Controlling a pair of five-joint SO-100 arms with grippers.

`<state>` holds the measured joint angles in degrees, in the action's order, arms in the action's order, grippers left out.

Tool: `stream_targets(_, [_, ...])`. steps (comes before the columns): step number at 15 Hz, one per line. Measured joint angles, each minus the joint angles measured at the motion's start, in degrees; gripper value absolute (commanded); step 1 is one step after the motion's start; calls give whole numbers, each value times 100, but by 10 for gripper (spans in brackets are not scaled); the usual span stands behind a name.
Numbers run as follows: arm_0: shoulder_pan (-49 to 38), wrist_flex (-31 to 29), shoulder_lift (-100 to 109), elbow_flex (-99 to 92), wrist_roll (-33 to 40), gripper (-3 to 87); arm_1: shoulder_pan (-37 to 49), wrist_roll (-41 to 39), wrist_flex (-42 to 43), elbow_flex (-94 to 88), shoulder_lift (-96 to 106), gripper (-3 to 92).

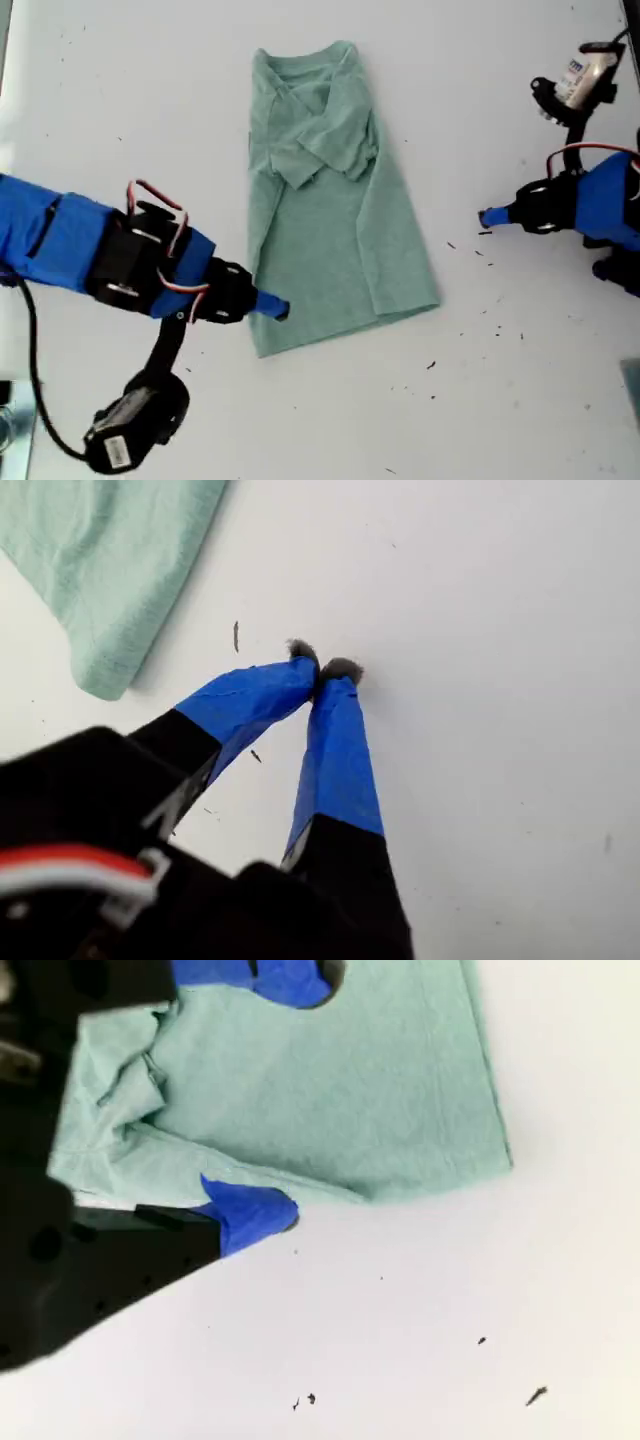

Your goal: Fold t shirt

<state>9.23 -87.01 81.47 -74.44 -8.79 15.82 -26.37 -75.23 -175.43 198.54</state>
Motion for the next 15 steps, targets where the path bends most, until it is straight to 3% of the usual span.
stream_targets(2, [0, 272, -334, -439, -70, 296, -62, 0, 0, 0, 0, 24])
stream_targets(3, [-26, 817, -334, -1002, -79, 195, -114, 0, 0, 0, 0, 24])
stream_targets(4, [-88, 1389, -360, -1600, -88, 32, -167, 0, 0, 0, 0, 24])
stream_targets(6, [-167, 2101, -396, -2013, -88, -2, -220, 0, 0, 0, 53, 24])
stream_targets(8, [-202, 2092, -211, -2127, -132, -2, -220, 0, 0, 0, 62, 24])
stream_targets(12, [-360, 782, 1160, -2145, -360, -2, -220, 0, 0, 0, 62, 24])
stream_targets(15, [-677, 492, 1705, -2101, -167, -2, -220, 0, 0, 0, 62, 24])
